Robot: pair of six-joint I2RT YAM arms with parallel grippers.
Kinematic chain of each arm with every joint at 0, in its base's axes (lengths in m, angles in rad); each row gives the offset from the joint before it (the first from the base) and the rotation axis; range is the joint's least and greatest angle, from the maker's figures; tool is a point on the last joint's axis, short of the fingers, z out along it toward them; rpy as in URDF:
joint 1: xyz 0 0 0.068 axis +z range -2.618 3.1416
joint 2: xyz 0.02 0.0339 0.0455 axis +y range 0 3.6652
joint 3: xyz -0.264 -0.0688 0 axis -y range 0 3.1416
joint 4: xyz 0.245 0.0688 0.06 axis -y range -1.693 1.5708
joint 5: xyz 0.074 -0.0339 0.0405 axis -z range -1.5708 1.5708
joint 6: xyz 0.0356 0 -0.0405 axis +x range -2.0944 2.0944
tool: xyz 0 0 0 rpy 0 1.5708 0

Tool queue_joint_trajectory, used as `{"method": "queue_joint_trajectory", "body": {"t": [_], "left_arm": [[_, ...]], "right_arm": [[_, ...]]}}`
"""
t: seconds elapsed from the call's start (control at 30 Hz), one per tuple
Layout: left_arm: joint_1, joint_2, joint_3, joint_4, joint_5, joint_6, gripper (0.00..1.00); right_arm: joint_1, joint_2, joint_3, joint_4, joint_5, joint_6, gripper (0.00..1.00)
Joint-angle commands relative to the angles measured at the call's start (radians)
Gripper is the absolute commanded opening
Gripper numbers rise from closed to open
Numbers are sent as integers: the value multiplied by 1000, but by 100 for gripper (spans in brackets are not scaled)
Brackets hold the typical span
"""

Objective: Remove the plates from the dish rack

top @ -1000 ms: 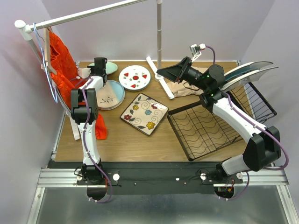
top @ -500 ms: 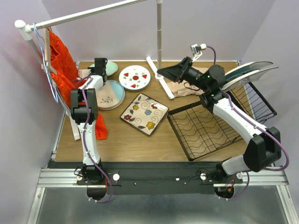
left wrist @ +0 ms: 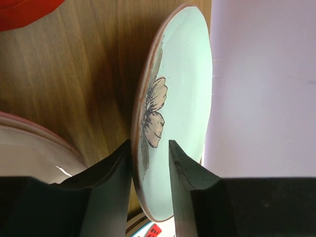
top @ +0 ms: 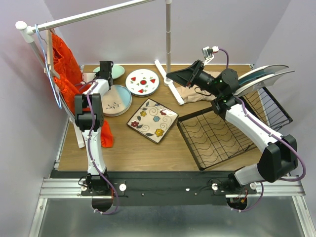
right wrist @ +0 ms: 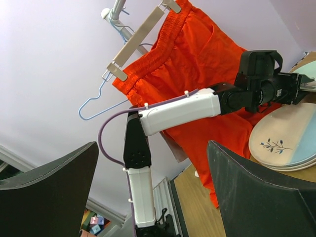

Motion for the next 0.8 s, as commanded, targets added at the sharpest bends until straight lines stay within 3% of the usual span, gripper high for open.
{"method": "queue_joint_trajectory", "body": {"t": [0.0,0.03,0.2,0.33,0.4,0.7,0.77], "left_arm": [[16,9,73,68,-14,12,32],[16,10,73,74,-9,11,26],[16,29,79,91,-14,19,21],[16,38,90,94,-17,29,11],[17,41,88,90,-9,25,16],[19,17,134,-37,8,-26,58],[19,10,146,-48,20,-37,61]], "right_arm": [[3,-31,-5,-9,26,-29,98],[3,-28,-4,-11,29,-31,98],[3,-22,-2,-15,35,-32,98],[3,-20,-2,-18,41,-32,98],[3,-20,-4,-18,41,-32,98],[3,-31,-10,-20,44,-34,98],[3,-34,-10,-20,49,-37,98]]}}
